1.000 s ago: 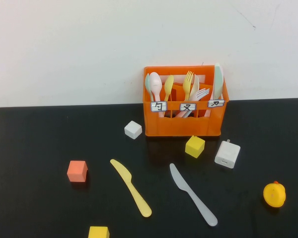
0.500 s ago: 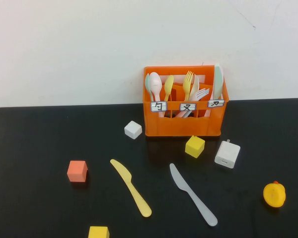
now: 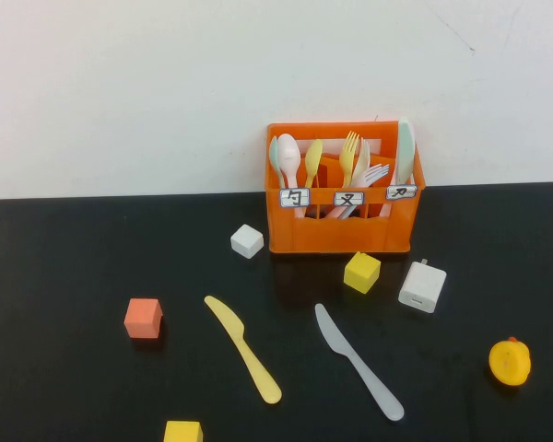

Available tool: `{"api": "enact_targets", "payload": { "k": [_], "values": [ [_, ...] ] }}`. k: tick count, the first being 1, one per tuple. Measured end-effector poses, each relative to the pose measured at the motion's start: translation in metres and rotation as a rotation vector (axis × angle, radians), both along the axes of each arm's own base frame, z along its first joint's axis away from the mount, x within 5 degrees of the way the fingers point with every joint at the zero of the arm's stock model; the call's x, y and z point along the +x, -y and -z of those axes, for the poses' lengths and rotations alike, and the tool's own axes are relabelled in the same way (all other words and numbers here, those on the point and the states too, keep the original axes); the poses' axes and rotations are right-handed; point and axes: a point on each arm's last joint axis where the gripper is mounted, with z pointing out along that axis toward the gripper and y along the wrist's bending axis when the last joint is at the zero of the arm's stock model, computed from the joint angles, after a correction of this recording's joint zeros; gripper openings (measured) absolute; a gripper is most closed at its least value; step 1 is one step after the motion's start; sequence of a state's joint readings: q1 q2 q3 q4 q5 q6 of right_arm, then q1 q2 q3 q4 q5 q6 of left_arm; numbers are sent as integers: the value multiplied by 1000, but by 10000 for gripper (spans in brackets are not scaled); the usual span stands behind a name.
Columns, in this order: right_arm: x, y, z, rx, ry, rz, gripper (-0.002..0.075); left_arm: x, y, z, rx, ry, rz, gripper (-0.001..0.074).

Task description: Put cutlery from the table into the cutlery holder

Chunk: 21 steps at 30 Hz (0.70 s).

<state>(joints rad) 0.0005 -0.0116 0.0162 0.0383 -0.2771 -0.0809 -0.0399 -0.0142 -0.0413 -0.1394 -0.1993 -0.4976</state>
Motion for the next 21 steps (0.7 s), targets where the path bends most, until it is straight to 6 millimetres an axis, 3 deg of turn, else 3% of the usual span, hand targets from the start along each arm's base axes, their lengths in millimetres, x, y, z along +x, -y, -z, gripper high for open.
{"api": "enact_targets", "payload": {
  "k": [6,12,16,21],
  "values": [
    [-9,-1,-36,-13,-167,-14,-2,-3,3,-31,48,-171,31,-2],
    [1,-2,-67,-74,-363,-17,-2,27,6,-37,97,-504,53,-2],
    [18,-5,-71,-150,-522,-48,-2,51,9,-28,38,-673,84,-2],
    [45,-12,-55,-210,-764,-159,-2,74,18,-10,-53,-878,163,-2]
  ]
}}
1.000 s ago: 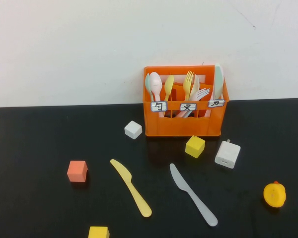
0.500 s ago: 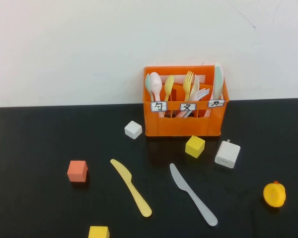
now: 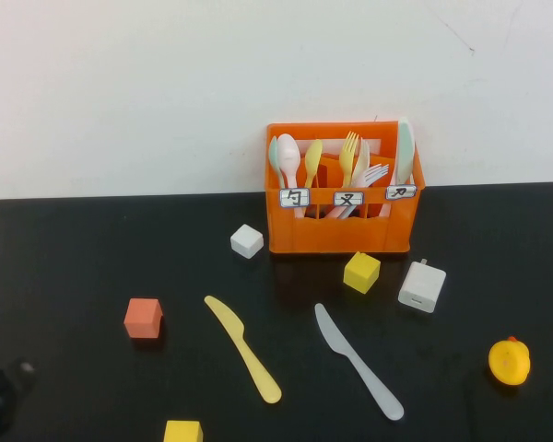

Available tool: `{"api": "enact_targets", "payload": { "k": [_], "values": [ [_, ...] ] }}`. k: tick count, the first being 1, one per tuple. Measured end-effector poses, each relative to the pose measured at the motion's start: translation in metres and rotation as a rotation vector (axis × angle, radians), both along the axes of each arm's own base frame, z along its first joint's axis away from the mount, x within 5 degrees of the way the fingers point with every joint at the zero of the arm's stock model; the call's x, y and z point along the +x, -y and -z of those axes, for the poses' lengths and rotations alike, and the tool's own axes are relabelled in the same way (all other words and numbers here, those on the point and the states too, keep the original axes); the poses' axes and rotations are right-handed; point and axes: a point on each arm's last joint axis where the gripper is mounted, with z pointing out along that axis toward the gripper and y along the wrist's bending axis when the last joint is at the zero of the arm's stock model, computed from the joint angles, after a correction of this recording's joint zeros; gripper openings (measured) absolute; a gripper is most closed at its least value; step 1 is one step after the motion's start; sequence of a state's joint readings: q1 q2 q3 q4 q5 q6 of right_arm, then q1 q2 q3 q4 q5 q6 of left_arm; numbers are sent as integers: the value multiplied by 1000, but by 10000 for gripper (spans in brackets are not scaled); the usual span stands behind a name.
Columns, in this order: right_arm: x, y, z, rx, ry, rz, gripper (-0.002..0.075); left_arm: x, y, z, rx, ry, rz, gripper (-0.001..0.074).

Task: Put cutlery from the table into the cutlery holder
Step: Pick up the knife

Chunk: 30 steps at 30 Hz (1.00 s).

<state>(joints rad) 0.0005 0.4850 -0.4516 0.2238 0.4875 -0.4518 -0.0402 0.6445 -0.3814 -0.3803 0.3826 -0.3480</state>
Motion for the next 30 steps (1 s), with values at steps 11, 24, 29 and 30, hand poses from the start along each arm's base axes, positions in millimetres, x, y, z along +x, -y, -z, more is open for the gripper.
{"api": "enact_targets", "payload": {
  "k": [11,24,29,30],
  "values": [
    [33,-17,26,4,-213,-227,-2,75,20,4,-7,-373,234,-2],
    [36,-21,32,23,-218,-272,-2,155,122,33,82,-506,463,0],
    [35,-21,34,25,-224,-273,-2,176,147,57,178,-576,433,118],
    [36,-21,34,28,-223,-273,-2,180,150,63,185,-594,422,157]
  ]
}}
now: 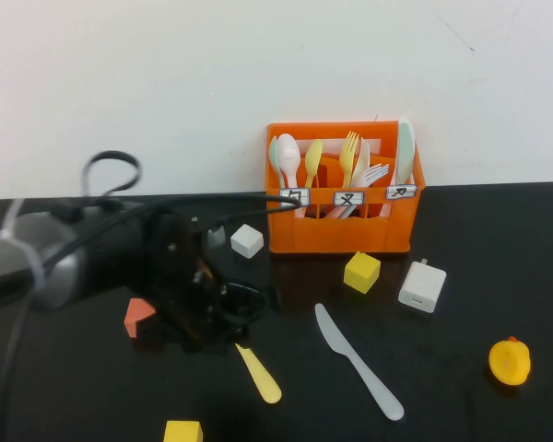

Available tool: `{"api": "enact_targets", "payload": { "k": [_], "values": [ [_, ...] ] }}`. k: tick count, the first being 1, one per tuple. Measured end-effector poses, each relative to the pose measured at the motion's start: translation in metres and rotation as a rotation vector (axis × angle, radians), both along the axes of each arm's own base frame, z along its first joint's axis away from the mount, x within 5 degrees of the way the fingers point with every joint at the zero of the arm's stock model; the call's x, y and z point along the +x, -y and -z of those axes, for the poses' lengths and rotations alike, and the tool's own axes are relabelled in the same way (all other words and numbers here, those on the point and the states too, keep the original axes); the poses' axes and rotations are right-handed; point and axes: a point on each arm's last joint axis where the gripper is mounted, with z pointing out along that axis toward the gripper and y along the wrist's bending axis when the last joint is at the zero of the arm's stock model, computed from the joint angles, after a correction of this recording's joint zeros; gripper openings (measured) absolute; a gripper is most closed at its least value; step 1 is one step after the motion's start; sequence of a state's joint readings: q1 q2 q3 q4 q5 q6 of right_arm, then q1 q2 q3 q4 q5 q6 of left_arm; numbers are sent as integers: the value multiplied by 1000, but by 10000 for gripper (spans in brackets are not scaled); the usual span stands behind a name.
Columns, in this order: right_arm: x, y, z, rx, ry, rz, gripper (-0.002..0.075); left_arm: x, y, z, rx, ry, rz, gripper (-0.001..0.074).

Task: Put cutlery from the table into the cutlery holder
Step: Pick up the knife

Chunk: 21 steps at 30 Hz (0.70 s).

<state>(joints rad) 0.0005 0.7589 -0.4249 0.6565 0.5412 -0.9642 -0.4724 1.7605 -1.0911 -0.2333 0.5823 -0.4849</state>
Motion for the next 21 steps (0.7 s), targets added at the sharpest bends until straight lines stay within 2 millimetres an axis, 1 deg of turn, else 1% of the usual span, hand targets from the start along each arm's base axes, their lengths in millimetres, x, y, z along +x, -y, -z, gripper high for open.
{"api": "enact_targets", "payload": {
  "k": [4,5,7,10,15,19,21],
  "values": [
    [0,0,0,0,1,-1,-2,13,7,16,32,-62,-27,355],
    [0,0,0,0,1,-1,-2,17,9,21,38,-79,-32,387],
    [0,0,0,0,2,0,-2,23,13,27,52,-106,-29,421],
    [0,0,-1,4,7,-4,-2,32,18,40,72,-151,-25,440],
    [1,-1,-1,9,16,-11,-2,44,24,58,103,-203,-25,448],
    [1,-1,-1,9,18,-14,-2,49,26,70,147,-220,-27,449],
    [1,-1,-2,7,20,-17,-2,50,25,72,166,-218,-28,449]
  ]
}}
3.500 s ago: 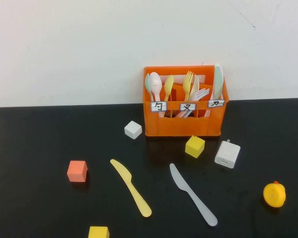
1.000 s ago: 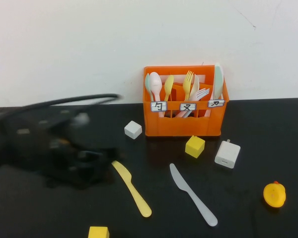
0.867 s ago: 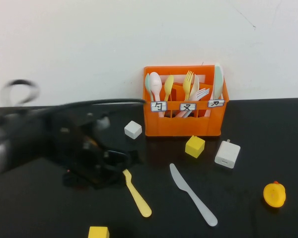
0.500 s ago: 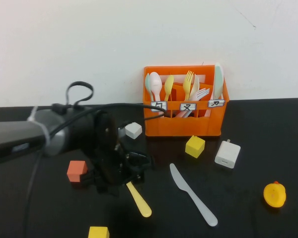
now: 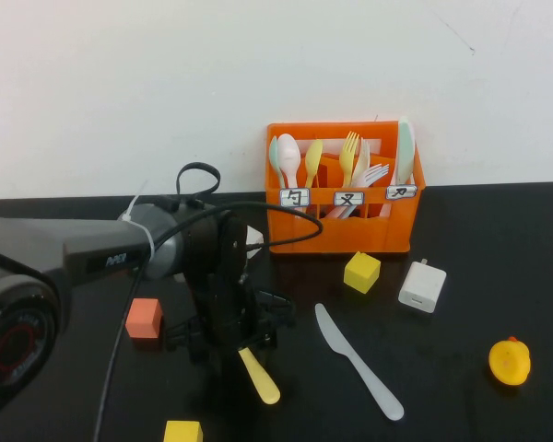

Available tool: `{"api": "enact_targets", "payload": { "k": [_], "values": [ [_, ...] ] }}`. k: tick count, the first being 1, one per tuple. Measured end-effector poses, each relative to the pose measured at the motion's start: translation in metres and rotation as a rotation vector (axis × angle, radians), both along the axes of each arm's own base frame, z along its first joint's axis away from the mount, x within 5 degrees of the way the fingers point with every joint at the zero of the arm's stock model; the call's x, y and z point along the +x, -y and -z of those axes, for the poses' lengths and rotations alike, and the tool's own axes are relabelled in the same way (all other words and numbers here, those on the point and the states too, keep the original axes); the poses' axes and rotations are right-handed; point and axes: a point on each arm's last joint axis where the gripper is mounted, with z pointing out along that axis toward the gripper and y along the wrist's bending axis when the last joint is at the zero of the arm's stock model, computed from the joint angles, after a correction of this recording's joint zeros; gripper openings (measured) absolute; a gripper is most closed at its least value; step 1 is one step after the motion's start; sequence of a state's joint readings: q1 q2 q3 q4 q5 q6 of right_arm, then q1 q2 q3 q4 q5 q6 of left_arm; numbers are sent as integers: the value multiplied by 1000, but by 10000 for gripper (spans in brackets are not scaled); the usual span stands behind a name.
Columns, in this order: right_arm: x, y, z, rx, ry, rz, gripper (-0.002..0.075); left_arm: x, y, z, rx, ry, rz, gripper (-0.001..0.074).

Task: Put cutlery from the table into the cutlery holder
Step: Pick up the knife

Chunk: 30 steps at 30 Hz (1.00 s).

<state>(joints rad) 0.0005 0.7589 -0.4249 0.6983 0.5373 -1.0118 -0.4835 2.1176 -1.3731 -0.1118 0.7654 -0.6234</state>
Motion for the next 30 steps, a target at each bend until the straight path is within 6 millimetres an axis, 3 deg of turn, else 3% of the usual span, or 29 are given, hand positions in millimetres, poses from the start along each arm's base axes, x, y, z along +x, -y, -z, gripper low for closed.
{"api": "enact_targets", "payload": {
  "k": [18,22,27,30],
  "values": [
    [0,-1,-1,11,8,-9,-2,3,7,4,88,31,98,428],
    [0,-1,-1,13,8,-8,-2,3,8,8,91,15,95,328],
    [1,-1,-1,15,8,-7,-2,3,9,9,87,-1,87,118],
    [1,-1,-1,15,8,-7,-2,2,9,9,81,-7,82,101]
  ]
}}
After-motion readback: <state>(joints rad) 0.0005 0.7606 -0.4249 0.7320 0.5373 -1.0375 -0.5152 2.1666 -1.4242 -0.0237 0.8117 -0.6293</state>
